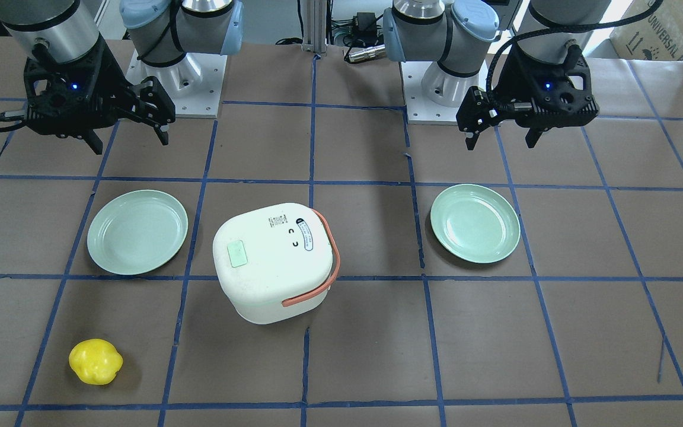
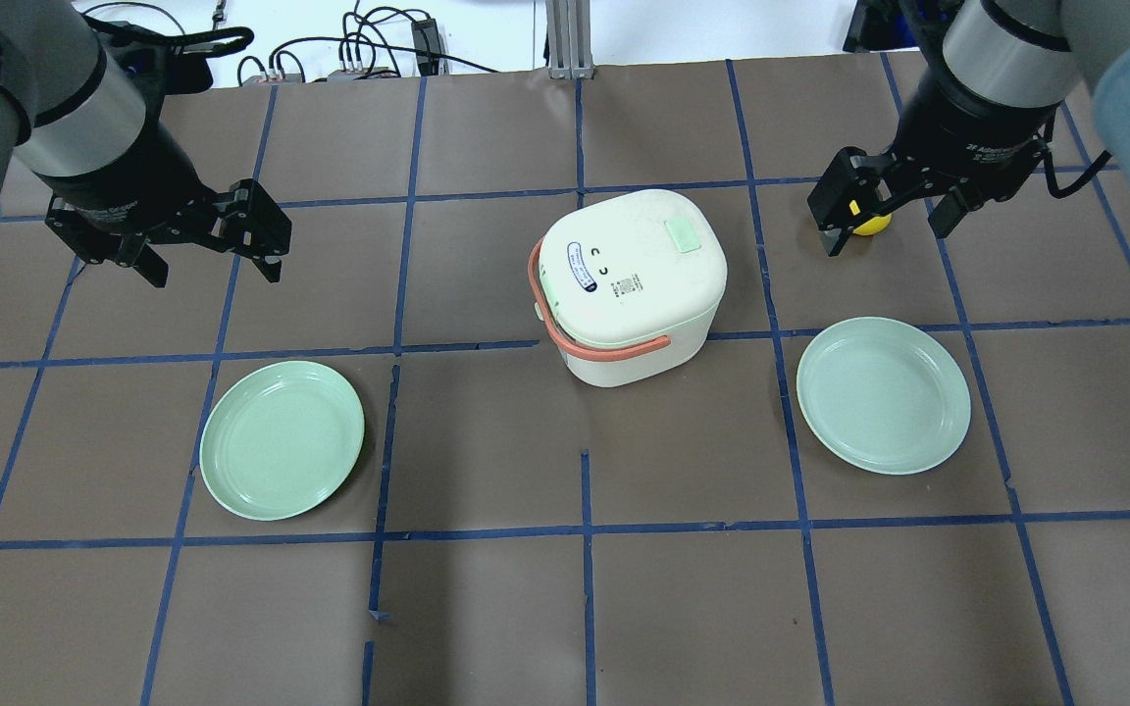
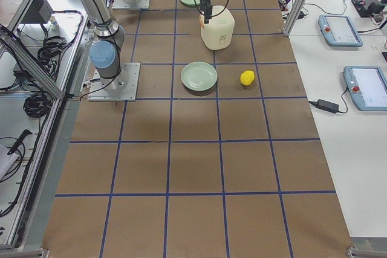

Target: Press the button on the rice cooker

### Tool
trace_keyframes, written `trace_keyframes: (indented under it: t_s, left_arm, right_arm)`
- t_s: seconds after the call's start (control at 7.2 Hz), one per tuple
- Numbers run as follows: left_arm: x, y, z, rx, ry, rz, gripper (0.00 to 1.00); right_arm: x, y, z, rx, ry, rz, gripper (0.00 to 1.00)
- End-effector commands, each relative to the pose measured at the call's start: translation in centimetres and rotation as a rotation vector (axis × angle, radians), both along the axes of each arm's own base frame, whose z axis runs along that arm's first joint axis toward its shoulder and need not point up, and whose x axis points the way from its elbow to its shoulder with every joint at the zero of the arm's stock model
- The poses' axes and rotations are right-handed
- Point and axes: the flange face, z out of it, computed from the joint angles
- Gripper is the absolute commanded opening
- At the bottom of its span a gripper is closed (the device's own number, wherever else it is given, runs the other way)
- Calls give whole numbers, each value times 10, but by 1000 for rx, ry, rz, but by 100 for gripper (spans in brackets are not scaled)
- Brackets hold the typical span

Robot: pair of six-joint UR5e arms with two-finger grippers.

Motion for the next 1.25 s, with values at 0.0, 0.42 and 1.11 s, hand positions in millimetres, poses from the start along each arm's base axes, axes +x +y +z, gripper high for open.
trace_keyframes:
  t_s: [0.0,0.42,1.11]
  left_arm:
    - [0,0,0,0,0,0,100]
    - [0,0,0,0,0,2,100]
    - [0,0,0,0,0,0,100]
  right_arm:
    - [0,0,0,0,-1,0,99]
    - [0,0,0,0,-1,0,99]
    - [2,-7,2,-35,-19,-1,34]
